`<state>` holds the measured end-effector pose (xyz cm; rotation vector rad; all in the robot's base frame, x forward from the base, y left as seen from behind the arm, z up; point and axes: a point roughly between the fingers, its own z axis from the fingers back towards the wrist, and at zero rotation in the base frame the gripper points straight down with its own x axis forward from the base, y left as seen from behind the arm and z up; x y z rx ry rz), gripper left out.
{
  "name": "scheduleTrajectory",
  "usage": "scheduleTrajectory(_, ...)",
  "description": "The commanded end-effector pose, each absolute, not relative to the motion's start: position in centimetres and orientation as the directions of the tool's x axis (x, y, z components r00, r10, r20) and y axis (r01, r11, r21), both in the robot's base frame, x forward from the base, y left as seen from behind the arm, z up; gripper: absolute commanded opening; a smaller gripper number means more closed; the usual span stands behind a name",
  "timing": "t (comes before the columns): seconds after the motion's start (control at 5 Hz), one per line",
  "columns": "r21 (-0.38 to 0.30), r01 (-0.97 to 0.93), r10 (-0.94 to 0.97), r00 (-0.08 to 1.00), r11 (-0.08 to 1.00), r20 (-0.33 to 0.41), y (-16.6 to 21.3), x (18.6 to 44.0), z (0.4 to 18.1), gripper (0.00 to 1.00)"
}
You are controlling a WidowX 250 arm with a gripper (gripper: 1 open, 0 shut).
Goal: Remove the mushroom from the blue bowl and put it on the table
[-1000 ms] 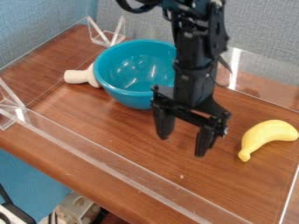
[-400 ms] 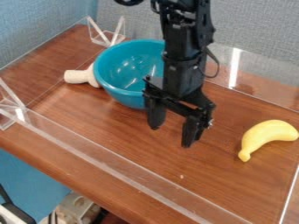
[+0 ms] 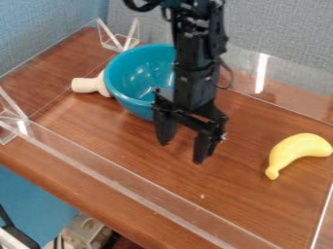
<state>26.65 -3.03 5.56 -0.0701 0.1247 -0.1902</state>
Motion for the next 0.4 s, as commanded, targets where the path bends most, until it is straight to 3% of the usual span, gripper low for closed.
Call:
scheduleTrajectory(0.0,-0.079,0.168,-0.173,0.984,0.983,-0.053,-1.4,28.0,6.7,1.00)
scheduleTrajectory(0.2,-0.076,0.150,-0.154,0.986,0.986,-0.056,-0.4,28.7,5.5,1.00)
